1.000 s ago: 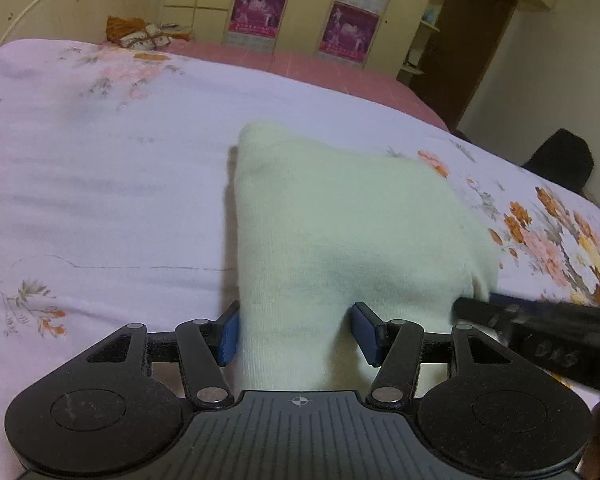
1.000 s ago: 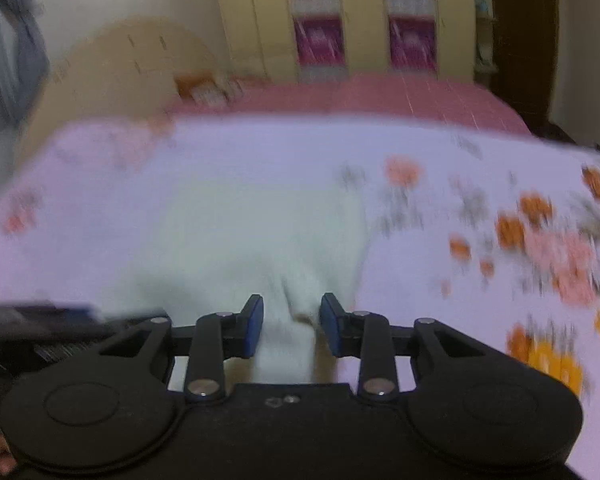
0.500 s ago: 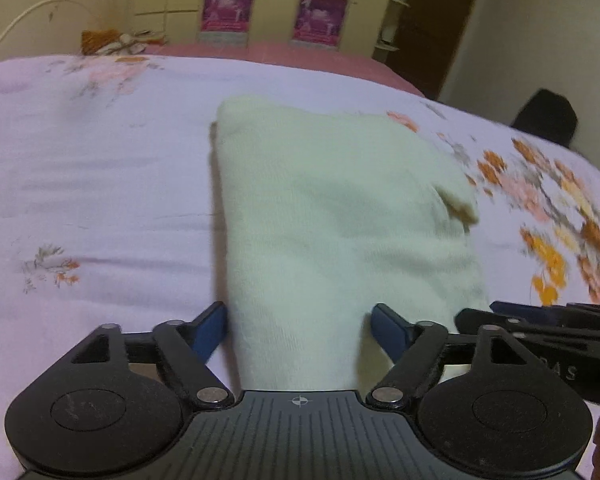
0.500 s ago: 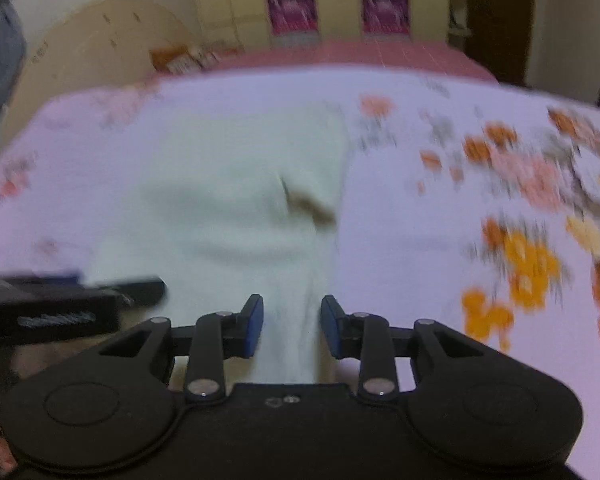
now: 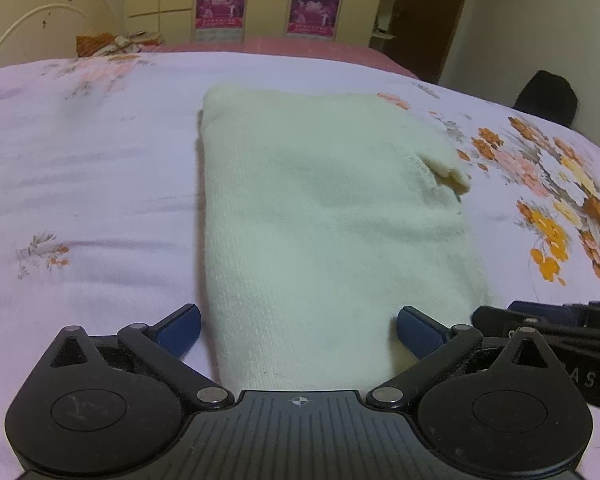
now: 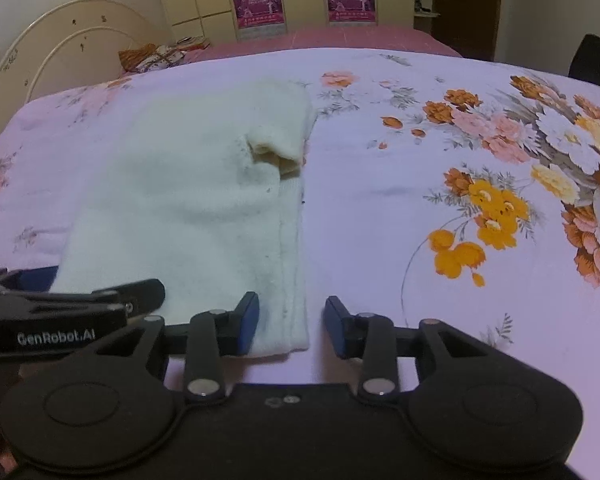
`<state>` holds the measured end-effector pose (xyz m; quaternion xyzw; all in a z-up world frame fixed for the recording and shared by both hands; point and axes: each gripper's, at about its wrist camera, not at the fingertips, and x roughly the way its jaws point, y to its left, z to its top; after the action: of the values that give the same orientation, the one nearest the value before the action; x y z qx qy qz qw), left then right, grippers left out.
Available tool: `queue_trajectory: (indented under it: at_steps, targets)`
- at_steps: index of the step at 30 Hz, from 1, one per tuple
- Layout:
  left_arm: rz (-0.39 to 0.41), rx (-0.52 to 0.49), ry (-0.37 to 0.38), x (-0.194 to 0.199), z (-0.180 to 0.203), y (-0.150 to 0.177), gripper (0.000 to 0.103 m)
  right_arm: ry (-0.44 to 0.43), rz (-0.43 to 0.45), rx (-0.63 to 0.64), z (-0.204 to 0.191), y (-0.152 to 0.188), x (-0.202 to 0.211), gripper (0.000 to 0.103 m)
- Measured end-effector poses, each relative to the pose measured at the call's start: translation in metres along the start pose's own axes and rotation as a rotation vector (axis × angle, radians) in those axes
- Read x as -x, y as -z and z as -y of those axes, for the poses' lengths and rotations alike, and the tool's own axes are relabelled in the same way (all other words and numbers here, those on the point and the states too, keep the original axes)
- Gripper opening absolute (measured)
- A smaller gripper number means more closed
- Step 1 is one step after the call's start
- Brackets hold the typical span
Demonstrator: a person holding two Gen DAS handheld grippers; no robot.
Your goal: Fold small clothes
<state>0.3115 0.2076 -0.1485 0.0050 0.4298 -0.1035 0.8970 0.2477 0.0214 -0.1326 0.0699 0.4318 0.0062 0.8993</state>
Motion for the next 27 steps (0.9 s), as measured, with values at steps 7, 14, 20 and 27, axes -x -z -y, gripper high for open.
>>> queue_trajectory:
  at_steps: [7,14,20,27]
  targets:
    - [-0.003,0.048,-0.029,0.004,-0.001,0.004,0.103,-0.022,-0.013,-0.054,0.009,0.001,-0.003,0.039]
    - [-0.023,0.049,-0.066,0.003,0.003,0.002,0.103,-0.007,-0.016,-0.034,0.006,0.001,0.000,0.046]
    - [-0.026,0.064,-0.059,0.005,0.000,0.003,0.103,0.006,-0.022,-0.002,0.005,-0.001,-0.002,0.054]
    - [-0.062,0.056,-0.111,0.002,0.009,-0.001,0.103,0.009,-0.024,0.011,0.008,-0.002,-0.003,0.065]
